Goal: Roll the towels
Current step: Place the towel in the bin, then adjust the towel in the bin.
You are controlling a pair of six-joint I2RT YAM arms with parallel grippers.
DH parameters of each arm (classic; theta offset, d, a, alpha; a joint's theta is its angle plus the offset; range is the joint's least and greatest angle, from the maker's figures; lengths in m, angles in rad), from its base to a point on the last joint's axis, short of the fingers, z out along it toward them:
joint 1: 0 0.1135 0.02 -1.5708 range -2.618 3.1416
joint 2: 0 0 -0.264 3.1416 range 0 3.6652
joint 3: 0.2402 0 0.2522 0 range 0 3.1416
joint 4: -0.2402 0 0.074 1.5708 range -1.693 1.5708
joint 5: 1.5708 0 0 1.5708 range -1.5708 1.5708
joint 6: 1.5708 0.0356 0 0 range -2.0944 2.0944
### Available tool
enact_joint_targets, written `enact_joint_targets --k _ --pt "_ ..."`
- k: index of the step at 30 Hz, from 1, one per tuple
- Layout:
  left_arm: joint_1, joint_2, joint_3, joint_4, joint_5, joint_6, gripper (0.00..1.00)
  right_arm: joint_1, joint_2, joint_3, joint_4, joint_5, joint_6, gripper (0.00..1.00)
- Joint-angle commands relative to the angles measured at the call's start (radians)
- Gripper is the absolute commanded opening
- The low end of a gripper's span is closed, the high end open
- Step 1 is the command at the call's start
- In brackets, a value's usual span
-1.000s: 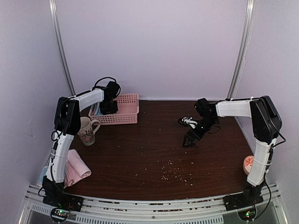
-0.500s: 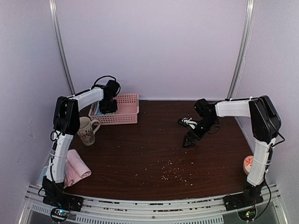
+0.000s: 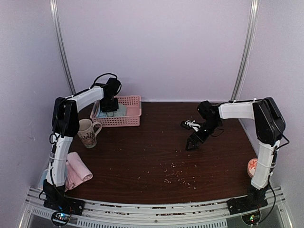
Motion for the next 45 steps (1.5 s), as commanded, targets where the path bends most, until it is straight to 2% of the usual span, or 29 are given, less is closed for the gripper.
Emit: enact_joint_targets --k 1,11,21,29,33,36,38,45 --pt "-0.001 -0.016 -0.001 -0.008 0.002 0.022 0.4 -0.003 0.012 0.021 -0.013 -0.013 -0.012 1.0" --pt "-0.071 -0.029 -0.001 0.125 0.067 0.161 0.4 -0.003 0.018 0.023 -0.016 -0.012 -0.013 1.0" --pt "-0.111 0.02 0.007 0.178 0.165 0.214 0.42 -0.003 0.022 0.023 -0.02 -0.007 -0.016 1.0" --pt "-0.141 -0.049 -0.052 0.283 0.108 0.315 0.42 -0.003 0.031 0.027 -0.023 -0.008 -0.018 1.0" --pt "-0.124 -0.05 -0.101 0.357 0.237 0.319 0.35 -0.003 0.034 0.03 -0.027 -0.008 -0.019 1.0" --pt "-0.117 -0.019 -0.097 0.35 0.233 0.246 0.22 -0.003 0.03 0.027 -0.029 -0.003 -0.019 1.0" --pt "-0.117 0.006 -0.08 0.348 0.253 0.232 0.17 -0.003 0.026 0.026 -0.027 -0.001 -0.019 1.0" --pt "-0.108 0.097 -0.004 0.336 0.206 0.24 0.18 -0.003 0.034 0.026 -0.03 -0.003 -0.022 1.0"
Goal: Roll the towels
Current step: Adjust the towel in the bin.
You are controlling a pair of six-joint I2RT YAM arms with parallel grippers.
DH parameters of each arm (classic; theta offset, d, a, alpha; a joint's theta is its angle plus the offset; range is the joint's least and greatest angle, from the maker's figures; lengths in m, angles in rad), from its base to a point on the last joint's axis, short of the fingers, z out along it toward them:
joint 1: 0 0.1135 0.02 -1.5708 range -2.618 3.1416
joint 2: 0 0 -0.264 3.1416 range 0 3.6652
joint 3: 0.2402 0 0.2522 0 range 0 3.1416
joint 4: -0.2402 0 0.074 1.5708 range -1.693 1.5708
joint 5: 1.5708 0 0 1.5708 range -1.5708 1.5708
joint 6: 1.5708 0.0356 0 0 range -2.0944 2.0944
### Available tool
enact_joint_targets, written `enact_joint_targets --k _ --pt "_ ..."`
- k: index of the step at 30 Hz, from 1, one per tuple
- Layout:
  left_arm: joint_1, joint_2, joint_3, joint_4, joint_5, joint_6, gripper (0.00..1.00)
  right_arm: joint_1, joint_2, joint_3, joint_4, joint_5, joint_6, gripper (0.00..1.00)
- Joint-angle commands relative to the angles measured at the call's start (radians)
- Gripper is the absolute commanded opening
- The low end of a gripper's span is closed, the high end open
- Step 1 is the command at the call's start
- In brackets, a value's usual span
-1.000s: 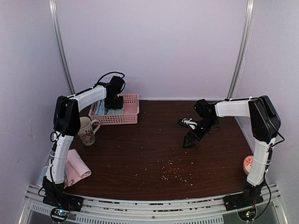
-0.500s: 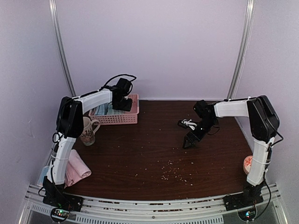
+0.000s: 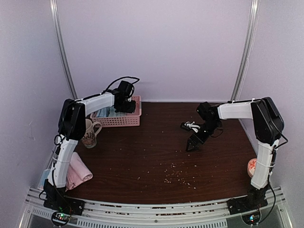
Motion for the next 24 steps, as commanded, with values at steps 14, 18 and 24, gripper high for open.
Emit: enact_joint_targets --k 14,18,24 --pt "0.112 0.073 -0.002 -0.06 -0.217 -0.106 0.21 -0.003 0.02 0.018 -0.018 0.006 -0.012 1.0" --pt "0.133 0.059 -0.029 -0.047 -0.224 -0.096 0.22 -0.003 0.029 0.02 -0.021 0.008 -0.013 1.0" --pt "0.133 0.059 -0.016 -0.028 -0.163 -0.065 0.23 -0.003 0.031 0.021 -0.022 0.012 -0.013 1.0"
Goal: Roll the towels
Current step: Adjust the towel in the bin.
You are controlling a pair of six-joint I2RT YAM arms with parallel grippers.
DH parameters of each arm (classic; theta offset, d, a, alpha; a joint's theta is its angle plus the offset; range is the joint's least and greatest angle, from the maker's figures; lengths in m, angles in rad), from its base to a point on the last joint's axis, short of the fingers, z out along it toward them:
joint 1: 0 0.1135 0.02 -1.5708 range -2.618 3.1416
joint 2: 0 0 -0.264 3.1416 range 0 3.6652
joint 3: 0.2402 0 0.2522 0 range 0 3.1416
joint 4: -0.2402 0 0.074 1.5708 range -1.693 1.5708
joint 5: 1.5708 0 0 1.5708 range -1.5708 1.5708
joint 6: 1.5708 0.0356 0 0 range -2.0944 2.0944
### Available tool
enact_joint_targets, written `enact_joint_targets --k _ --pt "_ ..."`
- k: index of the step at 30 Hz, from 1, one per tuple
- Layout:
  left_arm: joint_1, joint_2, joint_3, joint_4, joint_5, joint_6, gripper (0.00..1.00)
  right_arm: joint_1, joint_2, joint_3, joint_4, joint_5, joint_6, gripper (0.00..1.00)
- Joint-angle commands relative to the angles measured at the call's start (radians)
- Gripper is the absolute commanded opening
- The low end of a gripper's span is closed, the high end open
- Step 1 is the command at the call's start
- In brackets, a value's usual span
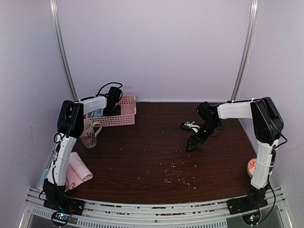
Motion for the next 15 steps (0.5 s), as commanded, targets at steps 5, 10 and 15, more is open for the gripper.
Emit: enact_joint_targets --k 5,10,15 --pt "-0.004 -0.081 -0.02 0.031 0.075 0.062 0.23 -0.003 0.025 0.011 -0.012 0.014 -0.008 1.0" --pt "-0.018 -0.184 -0.082 0.098 0.128 0.101 0.25 -0.003 0.035 0.013 -0.016 0.012 -0.008 1.0" --pt "-0.026 -0.279 -0.126 0.147 0.176 0.122 0.25 -0.003 0.038 0.015 -0.018 0.012 -0.011 1.0"
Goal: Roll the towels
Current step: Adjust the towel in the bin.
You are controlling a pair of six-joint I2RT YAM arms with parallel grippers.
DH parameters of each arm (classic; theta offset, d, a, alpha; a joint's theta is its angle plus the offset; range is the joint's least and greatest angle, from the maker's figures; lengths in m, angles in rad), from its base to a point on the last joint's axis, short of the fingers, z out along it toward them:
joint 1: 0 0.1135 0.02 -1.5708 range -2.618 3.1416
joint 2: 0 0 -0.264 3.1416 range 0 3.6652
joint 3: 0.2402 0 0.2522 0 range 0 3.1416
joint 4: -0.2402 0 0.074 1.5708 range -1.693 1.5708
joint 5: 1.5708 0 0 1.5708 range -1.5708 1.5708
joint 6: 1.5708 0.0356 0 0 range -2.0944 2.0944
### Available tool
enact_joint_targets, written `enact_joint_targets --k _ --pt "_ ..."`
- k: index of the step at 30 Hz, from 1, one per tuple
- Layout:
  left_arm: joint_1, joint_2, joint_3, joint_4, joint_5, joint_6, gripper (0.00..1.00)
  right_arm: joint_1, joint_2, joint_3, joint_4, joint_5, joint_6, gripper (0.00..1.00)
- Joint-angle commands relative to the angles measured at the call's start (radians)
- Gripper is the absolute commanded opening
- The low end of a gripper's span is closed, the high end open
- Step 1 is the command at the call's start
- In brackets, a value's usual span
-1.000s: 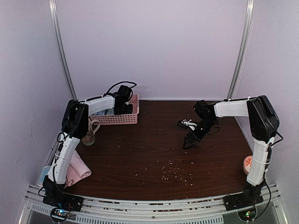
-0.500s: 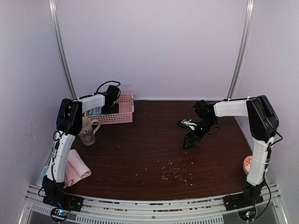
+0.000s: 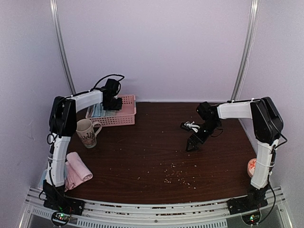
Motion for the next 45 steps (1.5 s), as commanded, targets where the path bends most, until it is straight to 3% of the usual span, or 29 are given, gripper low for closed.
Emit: enact_joint_targets --k 1,8,12,20,40,45 --pt "-0.012 -0.138 -0.022 0.104 0.054 0.039 0.25 -0.003 0.035 0.011 -0.015 0.011 -0.01 1.0" --pt "0.002 -0.241 -0.068 0.082 -0.189 0.034 0.27 -0.003 0.033 0.01 -0.019 0.015 -0.014 1.0" --pt "0.032 -0.239 -0.092 0.04 -0.248 0.012 0.27 -0.003 0.032 0.01 -0.021 0.015 -0.016 1.0" --pt "0.05 -0.192 -0.142 0.025 -0.236 -0.029 0.26 -0.003 0.037 0.01 -0.023 0.017 -0.018 1.0" --pt "0.049 -0.07 -0.148 0.094 -0.049 0.003 0.25 -0.003 0.052 0.013 -0.024 0.023 -0.018 1.0" --pt "0.049 -0.077 -0.14 0.077 -0.078 0.006 0.25 -0.003 0.054 0.015 -0.027 0.022 -0.018 1.0"
